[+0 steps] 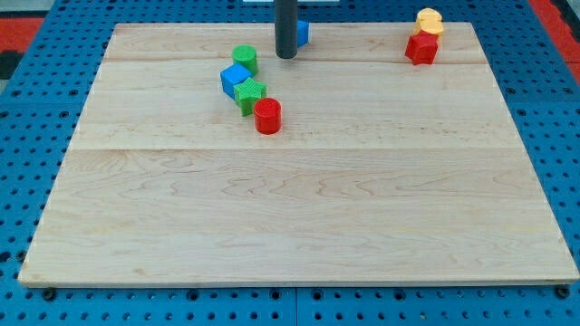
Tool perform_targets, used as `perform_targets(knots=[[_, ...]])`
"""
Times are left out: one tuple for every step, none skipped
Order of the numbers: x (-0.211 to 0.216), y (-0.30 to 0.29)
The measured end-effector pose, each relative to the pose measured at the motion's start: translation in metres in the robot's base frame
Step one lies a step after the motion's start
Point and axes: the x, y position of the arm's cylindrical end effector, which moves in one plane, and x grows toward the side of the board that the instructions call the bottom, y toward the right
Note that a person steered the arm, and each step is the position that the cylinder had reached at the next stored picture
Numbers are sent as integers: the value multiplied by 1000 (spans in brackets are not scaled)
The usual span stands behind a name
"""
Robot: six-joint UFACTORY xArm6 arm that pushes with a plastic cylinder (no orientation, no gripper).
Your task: Move the green circle slightly to the top left of the cube
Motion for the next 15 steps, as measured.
perform_targets(knots=[[10,-1],[10,-8],[10,-25],[10,-43],[10,-48],[2,-48],[-6,-48],[-6,-50],[-5,-50],[-5,-55],[-5,-60],[-5,-71],[0,-71],[0,-71],[0,-73]])
